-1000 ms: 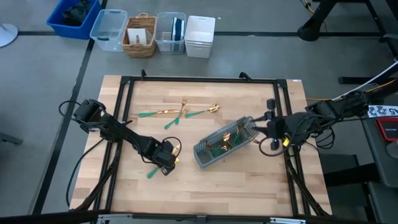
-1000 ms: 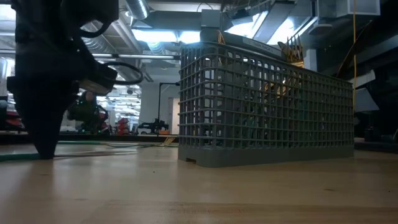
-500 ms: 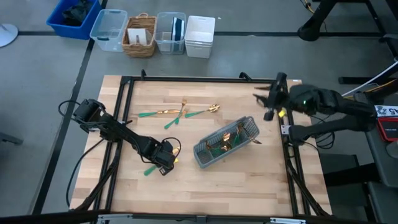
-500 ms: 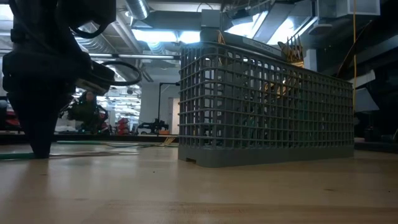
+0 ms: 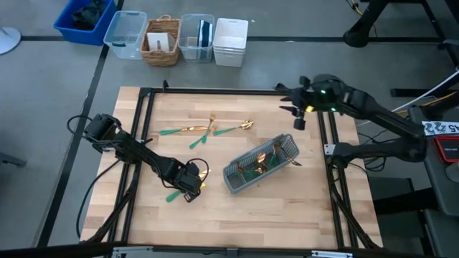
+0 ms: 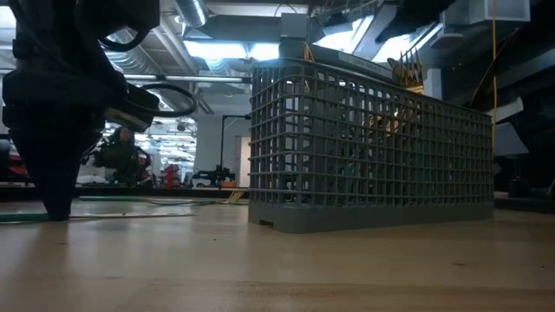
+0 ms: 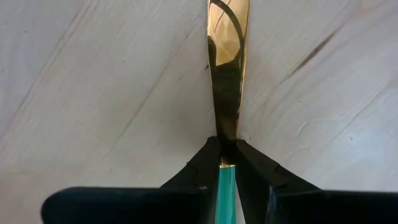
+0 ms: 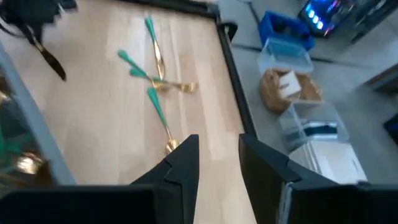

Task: Sort silverware
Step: Put the gold knife into the gray silverware organizer

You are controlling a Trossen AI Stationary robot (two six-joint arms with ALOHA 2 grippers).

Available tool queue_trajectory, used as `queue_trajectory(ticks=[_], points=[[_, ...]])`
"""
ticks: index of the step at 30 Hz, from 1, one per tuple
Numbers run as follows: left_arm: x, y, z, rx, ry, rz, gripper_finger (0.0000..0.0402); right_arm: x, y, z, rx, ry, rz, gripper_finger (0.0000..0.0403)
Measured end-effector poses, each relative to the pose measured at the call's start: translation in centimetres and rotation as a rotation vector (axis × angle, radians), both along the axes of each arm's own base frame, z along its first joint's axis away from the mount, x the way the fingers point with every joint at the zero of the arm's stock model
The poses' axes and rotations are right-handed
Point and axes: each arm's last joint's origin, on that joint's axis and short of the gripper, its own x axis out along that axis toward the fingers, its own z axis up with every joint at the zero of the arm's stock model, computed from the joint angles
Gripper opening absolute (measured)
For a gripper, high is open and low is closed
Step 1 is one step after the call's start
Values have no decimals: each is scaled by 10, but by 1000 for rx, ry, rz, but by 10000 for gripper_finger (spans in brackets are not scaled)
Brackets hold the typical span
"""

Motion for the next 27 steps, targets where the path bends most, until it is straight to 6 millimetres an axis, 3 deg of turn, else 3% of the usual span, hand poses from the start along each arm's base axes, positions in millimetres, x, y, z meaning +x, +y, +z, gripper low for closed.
queue_trajectory(ticks=[6, 13, 27], points=[[-2, 1, 1, 9, 16, 0, 31, 17, -31, -21, 3, 115, -56, 115], [0, 1, 8, -9, -43, 2, 31, 18, -66, -38, 74, 161, -136, 115], [6, 14, 11, 23, -74, 36, 25, 21, -77, -47, 166, 147, -83, 115]])
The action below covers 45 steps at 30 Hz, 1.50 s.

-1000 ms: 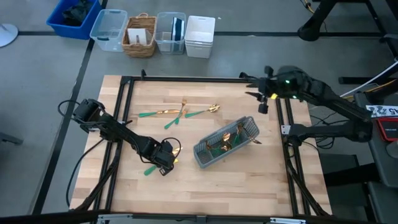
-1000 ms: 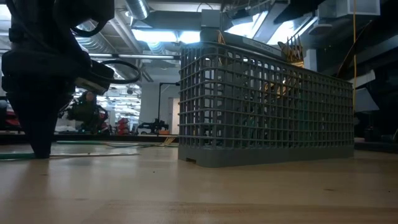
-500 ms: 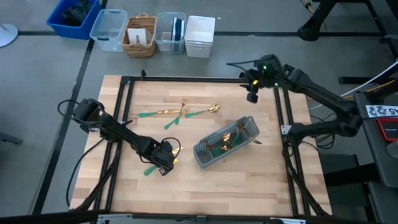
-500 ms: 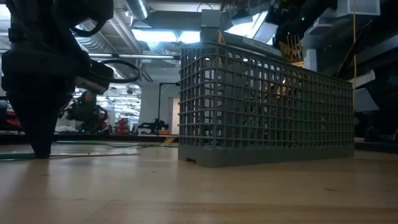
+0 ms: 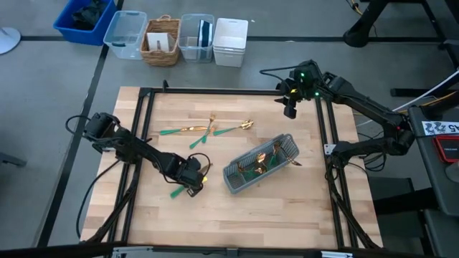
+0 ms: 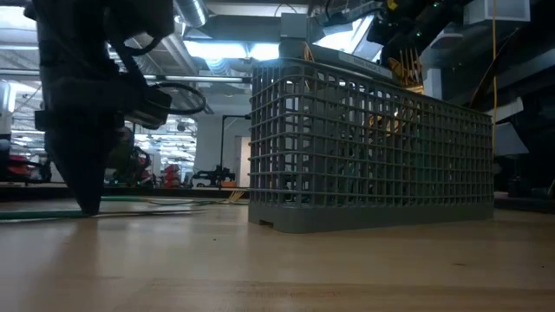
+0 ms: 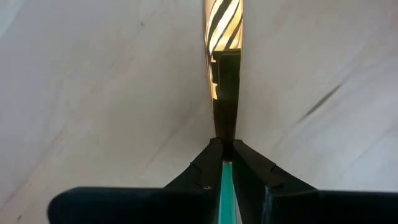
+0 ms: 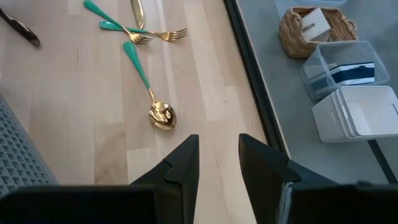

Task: Sort silverware
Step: Put the gold knife into the gray silverware organizer

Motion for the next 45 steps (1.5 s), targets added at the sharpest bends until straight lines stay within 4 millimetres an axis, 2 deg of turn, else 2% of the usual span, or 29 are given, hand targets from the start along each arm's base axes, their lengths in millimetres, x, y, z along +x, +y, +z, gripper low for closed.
queue_trajectory(ticks=[8, 16, 20, 36, 45], points=[[3, 6, 0, -6, -2, 6, 30, 0, 0, 0, 0, 0, 0, 115], [5, 5, 1, -4, -18, -46, 99, 0, 0, 0, 2, -1, 1, 115], [5, 5, 1, 7, -16, -90, 115, 0, 0, 0, 2, -1, 1, 115], [6, 0, 2, 9, -40, -151, 88, 0, 0, 0, 2, -1, 2, 115], [4, -9, -12, 43, 21, -182, 88, 0, 0, 0, 4, -3, 4, 115]])
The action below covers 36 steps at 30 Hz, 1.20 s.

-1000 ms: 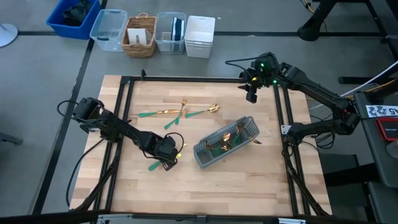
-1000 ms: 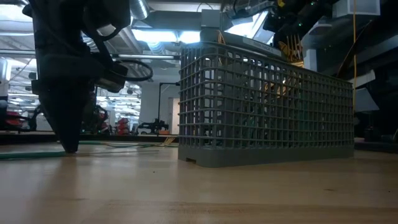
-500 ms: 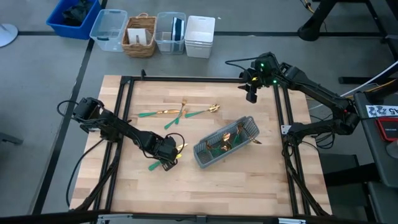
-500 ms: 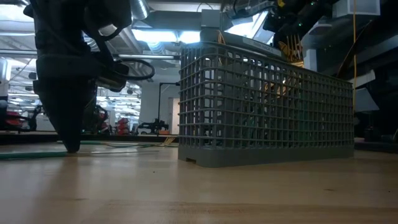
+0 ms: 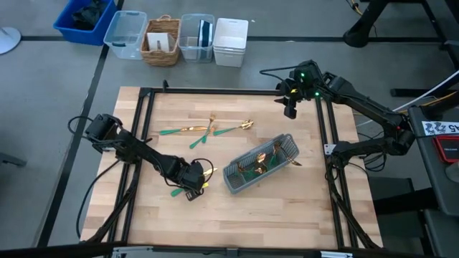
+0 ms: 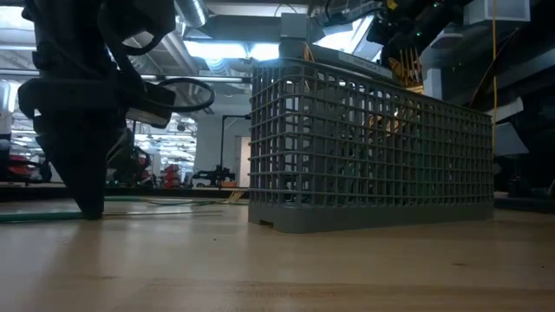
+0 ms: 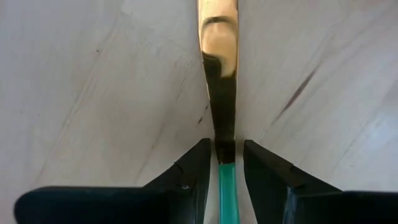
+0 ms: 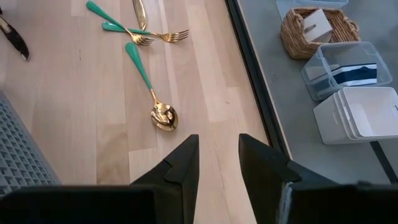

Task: Sort silverware
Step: Put the gold knife into the gray silverware organizer

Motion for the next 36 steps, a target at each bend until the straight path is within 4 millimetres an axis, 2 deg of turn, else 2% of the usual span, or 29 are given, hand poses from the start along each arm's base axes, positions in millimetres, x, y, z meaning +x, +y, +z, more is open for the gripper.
queue_trajectory(ticks=[15, 23, 30, 36], points=[[-10, 12, -2, 87, 126, -46, 57, 0, 0, 0, 2, -1, 2, 115], [-8, 10, -3, 40, 110, -17, 46, 0, 0, 0, 4, 1, 3, 115], [-7, 9, -3, 37, 98, -60, 25, -1, 1, -2, 19, 18, 3, 115], [-6, 9, 0, 18, 76, -10, 28, -1, 1, -2, 19, 18, 3, 115]])
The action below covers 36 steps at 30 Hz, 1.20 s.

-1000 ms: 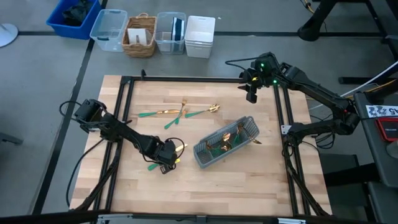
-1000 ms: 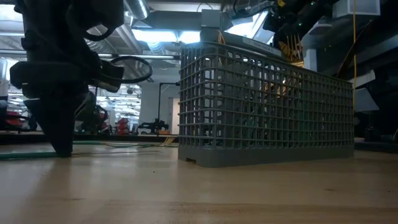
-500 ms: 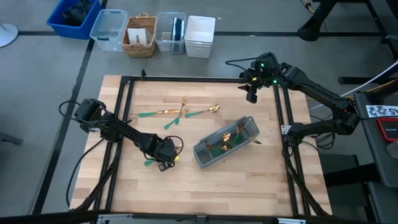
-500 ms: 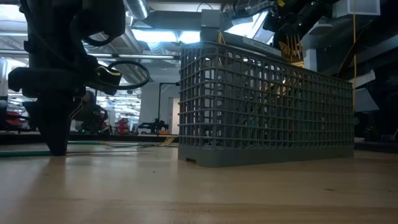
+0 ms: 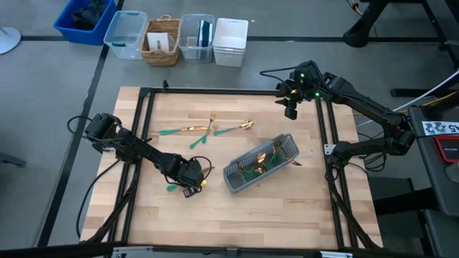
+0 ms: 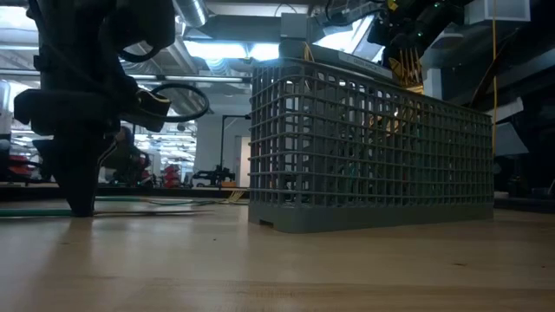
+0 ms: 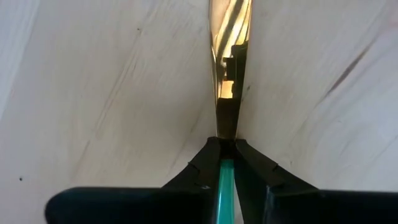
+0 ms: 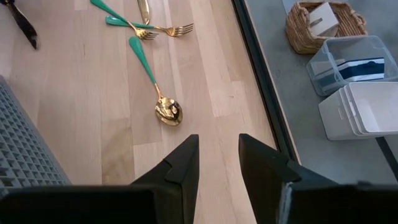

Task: Sort silverware
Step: Put the gold knife into the gray silverware organizer

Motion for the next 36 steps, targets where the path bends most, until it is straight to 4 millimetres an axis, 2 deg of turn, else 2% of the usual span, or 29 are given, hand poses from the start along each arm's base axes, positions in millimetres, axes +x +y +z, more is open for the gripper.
queue_trajectory(ticks=[9, 24, 30, 36], points=[[3, -1, 16, -21, -91, 11, 22, 0, 0, 0, 3, -3, 4, 115], [3, -1, 16, -11, -90, 17, 2, 0, 0, 0, 5, -2, 5, 115], [4, -1, 17, -20, -111, 35, 21, 0, 0, 0, 5, -2, 5, 115], [7, -2, 18, -31, -137, 40, 82, 0, 1, 0, 8, 1, 5, 115]])
